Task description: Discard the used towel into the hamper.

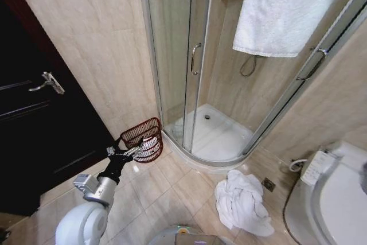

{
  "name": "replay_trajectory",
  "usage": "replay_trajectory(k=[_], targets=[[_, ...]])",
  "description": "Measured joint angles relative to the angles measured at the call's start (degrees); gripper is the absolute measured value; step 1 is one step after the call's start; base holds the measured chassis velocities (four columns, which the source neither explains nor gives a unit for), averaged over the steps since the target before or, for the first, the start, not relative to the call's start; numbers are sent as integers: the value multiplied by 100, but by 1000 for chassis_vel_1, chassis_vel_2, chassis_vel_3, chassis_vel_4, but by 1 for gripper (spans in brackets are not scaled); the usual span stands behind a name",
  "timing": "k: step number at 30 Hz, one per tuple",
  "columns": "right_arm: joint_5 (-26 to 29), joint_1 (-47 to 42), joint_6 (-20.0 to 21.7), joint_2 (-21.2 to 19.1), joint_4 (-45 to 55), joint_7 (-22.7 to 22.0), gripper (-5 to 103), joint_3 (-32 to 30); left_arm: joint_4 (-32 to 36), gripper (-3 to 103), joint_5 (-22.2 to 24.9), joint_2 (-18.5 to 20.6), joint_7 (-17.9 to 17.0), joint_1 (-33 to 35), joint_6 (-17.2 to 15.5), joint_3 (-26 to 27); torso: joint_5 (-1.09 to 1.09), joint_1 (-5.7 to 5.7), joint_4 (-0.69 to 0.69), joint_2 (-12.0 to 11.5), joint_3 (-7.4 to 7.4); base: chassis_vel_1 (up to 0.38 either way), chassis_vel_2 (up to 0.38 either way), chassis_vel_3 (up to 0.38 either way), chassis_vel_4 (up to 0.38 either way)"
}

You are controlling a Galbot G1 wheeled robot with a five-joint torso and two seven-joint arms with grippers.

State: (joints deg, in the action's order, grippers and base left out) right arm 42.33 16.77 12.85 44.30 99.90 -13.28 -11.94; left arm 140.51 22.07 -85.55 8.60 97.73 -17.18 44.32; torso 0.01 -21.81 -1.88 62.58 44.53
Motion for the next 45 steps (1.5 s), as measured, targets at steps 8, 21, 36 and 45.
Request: replay_trajectory(k=[8, 21, 36, 45], targets=[[340, 1278, 236, 713, -873, -339, 100, 784, 0, 100, 0, -1, 0, 0, 0, 0, -5, -1, -5, 0, 0, 0, 0, 0, 0], [-651, 2474, 273, 1663, -2251, -597, 91, 1450, 0, 100, 0, 0, 0, 0, 0, 0, -1, -1, -1, 0, 0, 0, 0, 0, 0], [-458, 2907, 789, 1973, -3112, -1095, 93, 1780, 0, 100, 0, 0, 0, 0, 0, 0, 0, -1, -3, 0, 1, 0, 0, 0, 0], [792, 3032, 1074, 1909, -3204, -1261, 84, 1993, 0, 100, 0, -1, 0, 0, 0, 0, -2, -1, -3, 0, 0, 0, 0, 0, 0]])
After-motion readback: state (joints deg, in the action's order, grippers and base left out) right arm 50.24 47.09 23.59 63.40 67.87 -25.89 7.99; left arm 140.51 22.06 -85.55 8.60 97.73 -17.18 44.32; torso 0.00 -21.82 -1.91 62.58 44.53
